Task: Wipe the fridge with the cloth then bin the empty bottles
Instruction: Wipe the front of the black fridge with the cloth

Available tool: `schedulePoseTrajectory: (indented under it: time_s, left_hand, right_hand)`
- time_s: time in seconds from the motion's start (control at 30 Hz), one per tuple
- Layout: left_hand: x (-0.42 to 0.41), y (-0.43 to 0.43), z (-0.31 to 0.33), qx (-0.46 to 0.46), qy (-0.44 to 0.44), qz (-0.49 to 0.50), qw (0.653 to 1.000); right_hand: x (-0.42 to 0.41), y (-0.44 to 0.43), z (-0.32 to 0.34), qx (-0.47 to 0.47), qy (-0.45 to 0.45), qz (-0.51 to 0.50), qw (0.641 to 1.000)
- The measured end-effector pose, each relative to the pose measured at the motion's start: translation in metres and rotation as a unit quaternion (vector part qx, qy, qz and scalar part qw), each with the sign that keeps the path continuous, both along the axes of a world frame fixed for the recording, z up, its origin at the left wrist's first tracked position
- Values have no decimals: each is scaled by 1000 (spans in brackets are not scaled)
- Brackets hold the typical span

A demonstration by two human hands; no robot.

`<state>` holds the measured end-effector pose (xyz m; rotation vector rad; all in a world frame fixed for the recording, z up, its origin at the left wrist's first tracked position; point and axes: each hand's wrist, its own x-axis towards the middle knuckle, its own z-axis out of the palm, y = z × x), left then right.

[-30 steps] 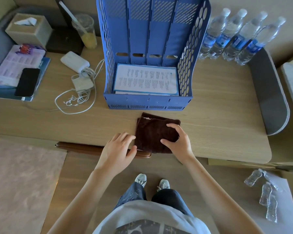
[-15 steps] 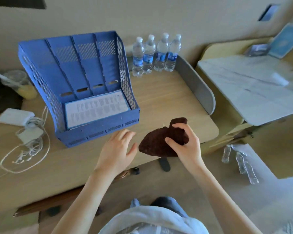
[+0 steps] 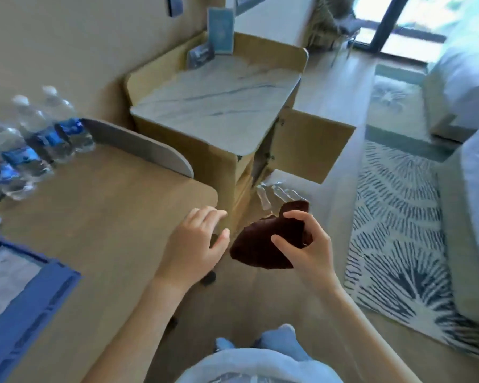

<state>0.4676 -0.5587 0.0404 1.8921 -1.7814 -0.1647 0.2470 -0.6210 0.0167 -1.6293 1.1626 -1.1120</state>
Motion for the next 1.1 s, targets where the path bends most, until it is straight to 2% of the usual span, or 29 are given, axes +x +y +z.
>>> schedulePoseTrajectory:
  time_s: [0.17,0.3,0.57,0.83,1.1]
  left_hand:
    - [-71,-62,-8,-1,6,-129,992]
    - [-121,-98,-23,22,9,-191,981]
    - [-200,-179,-41,47,-5,-209,977]
    - [-261,-278,-39,44,-22,-229,972]
    - [-308,-387,-66,55,-62,-279,957]
  right_hand:
    - [-81,-4,-8,6,22,-125,992]
    - [-132,-12,-20,51,14,-182,982]
    - [-214,-75,-40,108,0,-212,971]
    - [-279,-157,-37,96,-22,-230,968]
    - [-321,-260,-67,117,7,-259,959]
